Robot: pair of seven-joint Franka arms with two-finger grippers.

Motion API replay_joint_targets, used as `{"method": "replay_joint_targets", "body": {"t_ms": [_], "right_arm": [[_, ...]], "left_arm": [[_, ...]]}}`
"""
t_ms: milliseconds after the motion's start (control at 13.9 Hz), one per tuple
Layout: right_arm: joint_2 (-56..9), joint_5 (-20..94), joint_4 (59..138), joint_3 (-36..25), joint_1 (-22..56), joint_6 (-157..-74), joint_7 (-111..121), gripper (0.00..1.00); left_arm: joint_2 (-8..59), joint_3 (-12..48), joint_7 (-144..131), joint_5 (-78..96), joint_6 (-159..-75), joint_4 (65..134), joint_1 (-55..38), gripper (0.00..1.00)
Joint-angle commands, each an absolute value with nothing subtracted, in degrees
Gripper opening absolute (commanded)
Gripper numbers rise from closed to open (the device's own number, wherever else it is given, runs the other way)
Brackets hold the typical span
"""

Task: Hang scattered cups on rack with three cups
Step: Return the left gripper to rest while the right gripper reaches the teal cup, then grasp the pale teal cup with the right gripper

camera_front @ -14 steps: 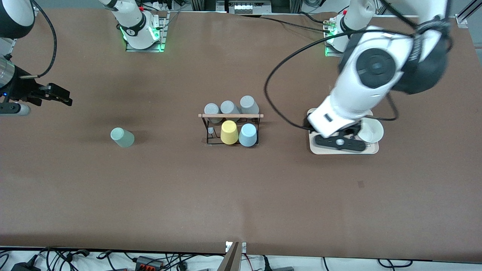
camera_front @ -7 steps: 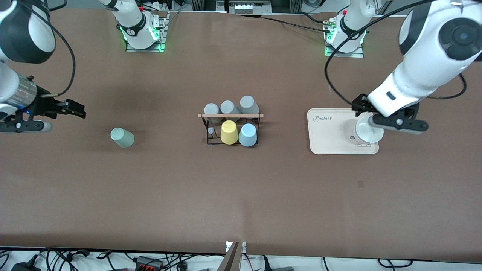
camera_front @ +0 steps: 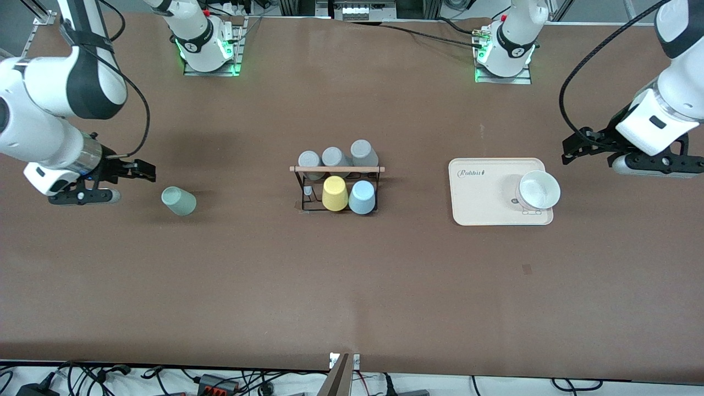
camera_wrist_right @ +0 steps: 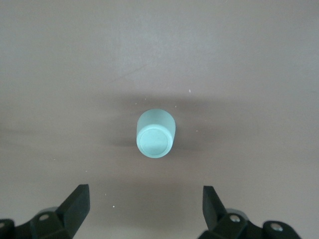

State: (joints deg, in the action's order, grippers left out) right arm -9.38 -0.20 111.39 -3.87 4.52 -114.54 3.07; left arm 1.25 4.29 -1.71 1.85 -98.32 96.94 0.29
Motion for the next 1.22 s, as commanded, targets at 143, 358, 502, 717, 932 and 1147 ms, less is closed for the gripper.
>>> {"method": "replay_joint_targets", "body": {"t_ms": [143,358,502,717,932,1147], "right_arm": [[-15.02,-0.44,112.32,-4.04,4.92,-120.05,2.64,1.00],[-18.36,-0.44,112.32,-4.04,4.92,-124.17,2.64,1.00],[-20.64,-0.44,112.32,-4.04,4.92,-125.76,2.55,1.00],[-22.67,-0.35,112.41,-4.04,4.40,-127.00,2.20,1.00],[-23.11,-0.26,113.20,-4.04,4.57,-126.91,0.10,1.00],[-24.17,-0.26,113.20,-4.04,4.75,-127.18,-0.53,1.00]], "left_arm": [[1.32,5.36,-1.58,-0.70,-92.90,93.52,-0.09,1.00],[1.32,5.45,-1.58,-0.70,-92.64,93.43,-0.09,1.00],[1.23,5.36,-1.50,-0.62,-92.46,93.43,-0.09,1.00],[1.23,5.45,-1.58,-0.53,-92.55,92.99,-0.09,1.00],[1.49,5.36,-1.58,-0.53,-92.37,91.93,-0.09,1.00],[1.49,5.36,-1.41,-0.53,-92.37,91.85,0.18,1.00]]}}
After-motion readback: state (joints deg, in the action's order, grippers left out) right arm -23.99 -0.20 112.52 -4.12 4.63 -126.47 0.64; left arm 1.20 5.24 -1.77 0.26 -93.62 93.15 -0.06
